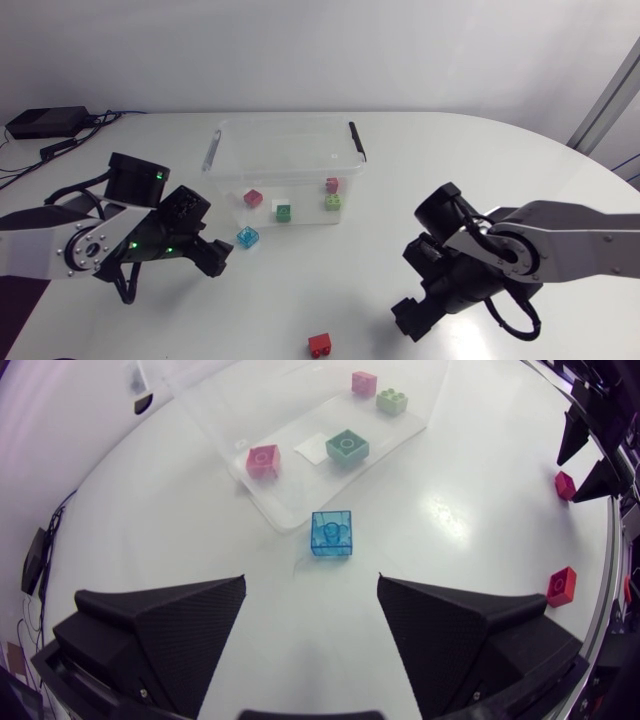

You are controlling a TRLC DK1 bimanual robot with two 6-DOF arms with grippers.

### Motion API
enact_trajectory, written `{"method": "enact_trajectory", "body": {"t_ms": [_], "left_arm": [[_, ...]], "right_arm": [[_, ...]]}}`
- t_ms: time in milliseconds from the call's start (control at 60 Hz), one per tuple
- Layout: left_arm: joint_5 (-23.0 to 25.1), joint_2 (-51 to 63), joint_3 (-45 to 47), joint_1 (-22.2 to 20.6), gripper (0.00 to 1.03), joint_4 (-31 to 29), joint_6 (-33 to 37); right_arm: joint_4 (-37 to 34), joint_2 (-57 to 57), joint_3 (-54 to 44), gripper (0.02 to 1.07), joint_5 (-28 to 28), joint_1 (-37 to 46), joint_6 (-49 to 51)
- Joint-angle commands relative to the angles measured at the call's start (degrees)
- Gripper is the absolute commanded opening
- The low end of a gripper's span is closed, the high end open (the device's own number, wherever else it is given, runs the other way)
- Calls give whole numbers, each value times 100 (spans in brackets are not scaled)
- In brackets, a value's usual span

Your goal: Place the duplo bricks in the container

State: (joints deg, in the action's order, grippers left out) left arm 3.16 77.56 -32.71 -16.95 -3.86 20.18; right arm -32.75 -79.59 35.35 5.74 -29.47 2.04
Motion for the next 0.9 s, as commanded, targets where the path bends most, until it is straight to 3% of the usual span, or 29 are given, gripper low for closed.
{"method": "enact_trajectory", "body": {"t_ms": [0,367,800,883], "left_arm": [[62,268,-245,-36,91,157,161],[62,1235,-491,-186,91,843,223],[71,2149,-754,-195,91,1124,232],[255,2228,-790,-203,77,1115,223]], "right_arm": [[32,-109,103,88,-64,-111,-143],[67,-320,33,28,-187,-120,-73],[-583,409,455,24,-169,-102,-37],[-873,655,780,24,-169,-6,-37]]}}
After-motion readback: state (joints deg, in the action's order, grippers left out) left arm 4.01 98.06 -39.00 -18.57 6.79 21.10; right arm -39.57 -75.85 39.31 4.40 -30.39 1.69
